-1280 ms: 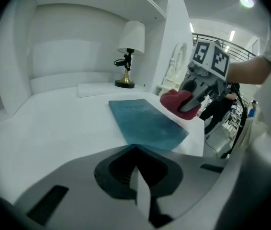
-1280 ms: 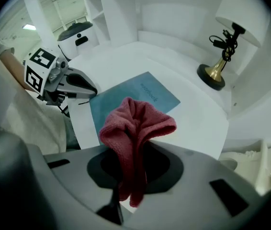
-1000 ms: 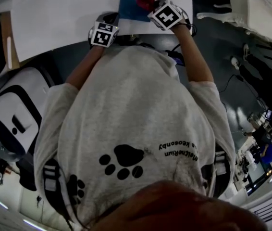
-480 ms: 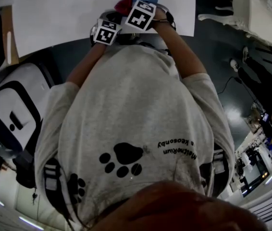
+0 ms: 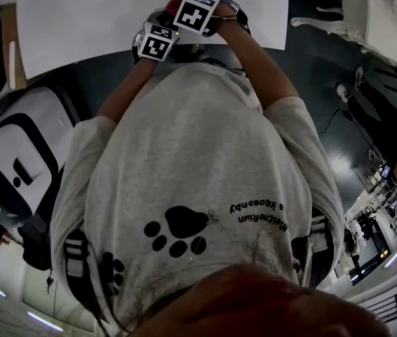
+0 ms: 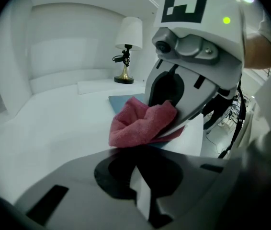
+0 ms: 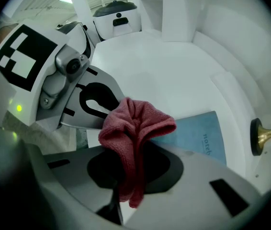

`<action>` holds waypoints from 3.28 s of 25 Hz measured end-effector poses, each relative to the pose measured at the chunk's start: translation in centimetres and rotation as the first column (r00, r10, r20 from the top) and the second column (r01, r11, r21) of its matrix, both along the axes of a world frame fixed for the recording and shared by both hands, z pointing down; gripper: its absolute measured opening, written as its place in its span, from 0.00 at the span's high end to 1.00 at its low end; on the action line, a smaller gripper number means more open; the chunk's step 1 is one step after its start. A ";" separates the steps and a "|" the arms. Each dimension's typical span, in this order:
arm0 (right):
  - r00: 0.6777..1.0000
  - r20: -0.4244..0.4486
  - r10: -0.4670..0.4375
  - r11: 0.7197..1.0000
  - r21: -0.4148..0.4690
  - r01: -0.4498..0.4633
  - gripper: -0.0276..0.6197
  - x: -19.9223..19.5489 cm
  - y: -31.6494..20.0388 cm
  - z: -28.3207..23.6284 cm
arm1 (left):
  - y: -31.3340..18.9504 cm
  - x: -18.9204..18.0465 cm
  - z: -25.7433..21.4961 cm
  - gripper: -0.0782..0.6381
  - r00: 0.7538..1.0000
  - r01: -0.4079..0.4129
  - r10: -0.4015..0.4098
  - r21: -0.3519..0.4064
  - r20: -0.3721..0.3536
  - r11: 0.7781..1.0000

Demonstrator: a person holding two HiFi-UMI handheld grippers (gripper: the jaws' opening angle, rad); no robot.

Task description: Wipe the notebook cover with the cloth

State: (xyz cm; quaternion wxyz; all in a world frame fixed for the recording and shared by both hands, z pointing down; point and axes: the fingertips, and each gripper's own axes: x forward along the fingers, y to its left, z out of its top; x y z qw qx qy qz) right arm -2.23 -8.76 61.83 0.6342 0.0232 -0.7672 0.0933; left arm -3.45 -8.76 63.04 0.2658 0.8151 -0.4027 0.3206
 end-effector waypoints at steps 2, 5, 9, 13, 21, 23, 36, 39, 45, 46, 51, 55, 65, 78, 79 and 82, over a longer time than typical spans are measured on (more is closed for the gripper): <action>1.000 -0.021 0.000 1.000 0.009 0.000 0.85 0.4 0.0 0.0 | 0.0 0.0 0.1 0.88 1.000 0.001 -0.001 -0.003 0.001 1.000; 0.998 -0.055 0.008 1.000 0.022 -0.007 0.85 1.6 -0.2 0.1 | 0.0 -0.3 0.4 0.88 1.000 -0.003 0.004 -0.013 0.027 1.000; 0.995 -0.077 0.063 0.998 0.013 -0.062 0.85 3.9 -0.2 0.1 | 0.1 -0.3 0.6 0.88 0.999 -0.008 0.009 -0.010 0.040 1.000; 0.989 -0.093 0.119 0.993 0.014 -0.118 0.85 6.3 -0.2 0.2 | 0.1 -0.3 0.8 0.87 0.999 -0.007 0.008 -0.007 0.042 1.000; 0.971 -0.116 0.209 0.978 0.013 -0.209 0.85 10.6 0.7 -0.2 | 0.3 -0.1 0.4 0.88 0.999 -0.007 0.008 -0.010 0.038 1.000; 0.966 -0.122 0.228 0.974 0.017 -0.227 0.85 11.5 0.8 -0.3 | 0.2 0.0 0.4 0.88 0.999 -0.007 0.008 -0.010 0.037 1.000; 0.883 -0.093 0.461 0.887 0.054 -0.458 0.85 17.3 2.3 -0.4 | 0.2 -0.9 0.2 0.87 0.999 0.034 -0.034 -0.002 -0.009 0.999; 0.811 0.050 0.584 0.808 0.065 -0.586 0.85 16.6 1.5 -1.6 | 0.1 -1.6 -0.1 0.88 0.994 0.089 -0.089 -0.004 -0.059 0.996; 0.661 0.319 0.679 0.646 0.169 -0.744 0.85 16.4 -1.8 -5.6 | -1.7 -1.5 -4.1 0.87 0.978 0.170 -0.161 0.059 -0.134 0.984; 0.638 0.362 0.680 0.617 0.188 -0.764 0.85 16.4 -2.4 -6.4 | -2.2 -1.4 -5.0 0.88 0.975 0.181 -0.168 0.078 -0.145 0.980; 0.525 0.583 0.620 0.475 0.253 -0.843 0.85 15.6 -5.4 -12.2 | -4.7 -1.0 -10.6 0.88 0.966 0.215 -0.176 0.214 -0.188 0.953; 0.461 0.722 0.516 0.361 0.304 -0.882 0.85 15.5 -7.3 -17.5 | -6.2 -0.1 -16.0 0.88 0.970 0.209 -0.144 0.361 -0.198 0.909; 0.380 0.896 0.229 0.194 0.341 -0.920 0.85 14.7 -7.3 -30.0 | -6.8 1.8 -29.9 0.88 0.964 0.216 -0.057 0.642 -0.260 0.735; 0.401 0.909 0.117 0.228 0.368 -0.901 0.85 12.0 -3.7 -33.1 | -3.2 3.1 -35.0 0.88 0.962 0.211 0.000 0.745 -0.273 0.632; 0.390 0.912 0.125 0.234 0.355 -0.905 0.85 12.0 -3.6 -32.8 | -3.0 3.2 -34.7 0.88 0.959 0.220 -0.004 0.738 -0.283 0.638; 0.374 0.918 0.133 0.251 0.334 -0.909 0.85 12.0 -3.4 -32.3 | -2.7 3.3 -34.0 0.88 0.953 0.240 -0.018 0.719 -0.302 0.652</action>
